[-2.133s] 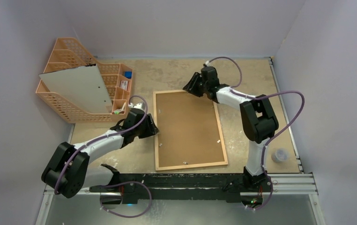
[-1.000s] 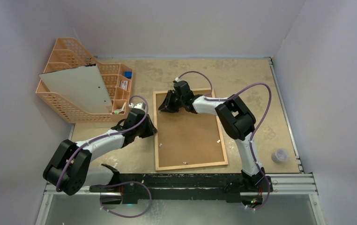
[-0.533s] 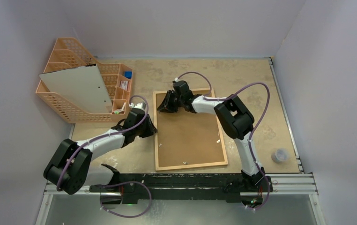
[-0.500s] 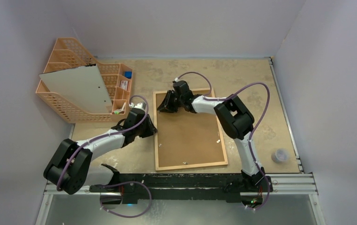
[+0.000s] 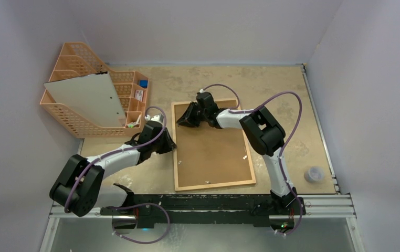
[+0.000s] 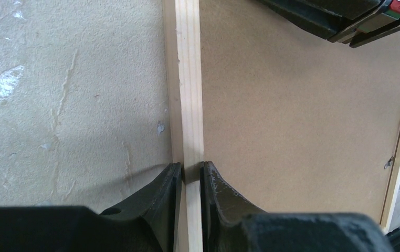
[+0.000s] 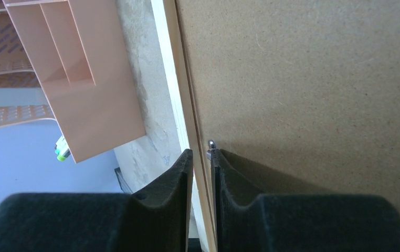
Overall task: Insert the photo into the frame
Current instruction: Install the photo frame at the center of the board.
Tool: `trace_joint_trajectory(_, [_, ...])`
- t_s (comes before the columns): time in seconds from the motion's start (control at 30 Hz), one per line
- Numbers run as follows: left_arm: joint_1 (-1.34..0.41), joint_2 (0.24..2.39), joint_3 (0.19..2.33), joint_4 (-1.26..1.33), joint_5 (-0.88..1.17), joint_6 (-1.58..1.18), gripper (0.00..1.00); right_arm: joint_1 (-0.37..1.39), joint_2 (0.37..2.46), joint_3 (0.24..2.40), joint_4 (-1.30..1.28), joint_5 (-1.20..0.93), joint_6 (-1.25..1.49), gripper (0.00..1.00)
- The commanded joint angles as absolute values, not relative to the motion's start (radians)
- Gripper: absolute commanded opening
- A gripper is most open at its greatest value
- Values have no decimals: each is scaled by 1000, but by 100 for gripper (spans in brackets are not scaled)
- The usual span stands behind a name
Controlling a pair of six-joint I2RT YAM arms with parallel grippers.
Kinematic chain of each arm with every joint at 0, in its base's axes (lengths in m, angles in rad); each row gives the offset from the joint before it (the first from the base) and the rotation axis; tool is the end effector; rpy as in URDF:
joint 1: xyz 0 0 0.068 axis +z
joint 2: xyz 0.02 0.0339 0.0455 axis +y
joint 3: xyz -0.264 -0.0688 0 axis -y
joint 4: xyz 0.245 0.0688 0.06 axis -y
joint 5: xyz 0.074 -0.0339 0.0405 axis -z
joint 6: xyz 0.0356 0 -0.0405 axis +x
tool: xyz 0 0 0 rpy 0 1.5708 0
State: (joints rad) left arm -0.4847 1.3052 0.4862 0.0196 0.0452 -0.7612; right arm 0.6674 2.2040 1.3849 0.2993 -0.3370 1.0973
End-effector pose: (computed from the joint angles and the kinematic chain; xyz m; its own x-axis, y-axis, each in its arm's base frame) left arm 0.2100 -0.1124 0.1517 -0.7996 -0.3577 -0.4824 -0.0804 0.8598 -0.5043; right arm 0.3703 0.3068 0.1349 -0.8984 0.3614 -0.2496 -0.0219 0.5306 0.8473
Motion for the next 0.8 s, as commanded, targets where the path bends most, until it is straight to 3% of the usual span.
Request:
trace_joint_trajectory(0.0, [-489,1351,469,51,64,-740,20,713,2237,1379,292,-375,1129,22])
trace_joint_trajectory(0.77, [-489,1324,474,20,23,-744,20,716,2144,1341,209,-196,1114,29])
